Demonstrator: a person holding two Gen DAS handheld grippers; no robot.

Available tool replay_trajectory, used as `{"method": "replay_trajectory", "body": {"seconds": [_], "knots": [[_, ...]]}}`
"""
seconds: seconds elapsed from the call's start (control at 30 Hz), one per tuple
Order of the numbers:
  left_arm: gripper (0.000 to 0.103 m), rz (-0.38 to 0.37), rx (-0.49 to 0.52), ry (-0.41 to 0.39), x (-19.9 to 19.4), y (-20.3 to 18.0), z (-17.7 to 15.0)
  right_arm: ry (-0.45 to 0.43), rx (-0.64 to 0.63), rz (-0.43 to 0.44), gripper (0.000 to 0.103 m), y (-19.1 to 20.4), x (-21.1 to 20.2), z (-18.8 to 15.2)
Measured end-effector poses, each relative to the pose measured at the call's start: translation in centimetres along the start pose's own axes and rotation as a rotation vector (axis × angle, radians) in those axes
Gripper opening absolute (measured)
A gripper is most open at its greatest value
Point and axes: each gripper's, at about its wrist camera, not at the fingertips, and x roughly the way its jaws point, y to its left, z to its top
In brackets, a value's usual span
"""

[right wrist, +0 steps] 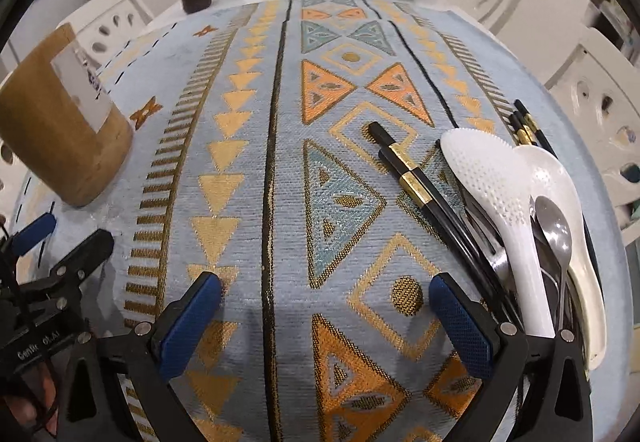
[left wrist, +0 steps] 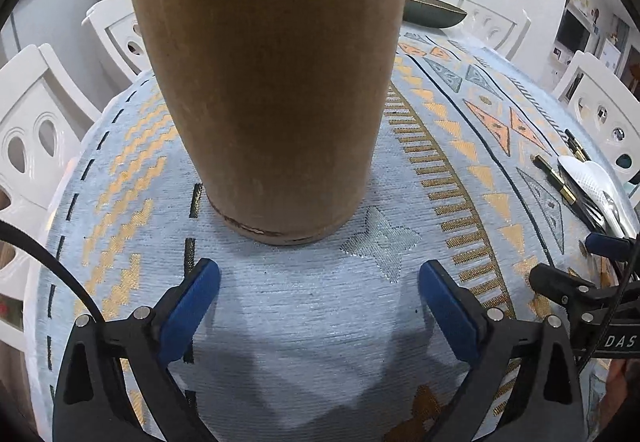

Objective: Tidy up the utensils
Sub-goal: 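Move the right tool over the utensil pile while the left tool holds the cup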

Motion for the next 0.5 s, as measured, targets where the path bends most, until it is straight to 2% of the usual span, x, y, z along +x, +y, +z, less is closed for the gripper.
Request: {"method": "replay_trajectory", "body": {"seconds": [0.1,0.2,0.37,0.5], "knots": [[0.100,0.003,0.002,0.002,0.1,-0.2,0.0,0.053,-0.011,0.007,0.103,-0.1,0.0,0.3],[0.102,-0.001,0.004,0.007,0.0,0.3,-0.1,0.064,-0.001,0.008,0.103,-0.1,0.0,0.1],[0.102,0.003,0.012,0.012,0.2,0.1,0.1,0.025,0.001,0.002,0.103,-0.4,-0.3,-0.8],[0.102,0.001,0.011,0.010,0.3,0.1,0.2,-0.075,-0.008,0.004,0.103,-0.5,-0.7,-2.3]]}}
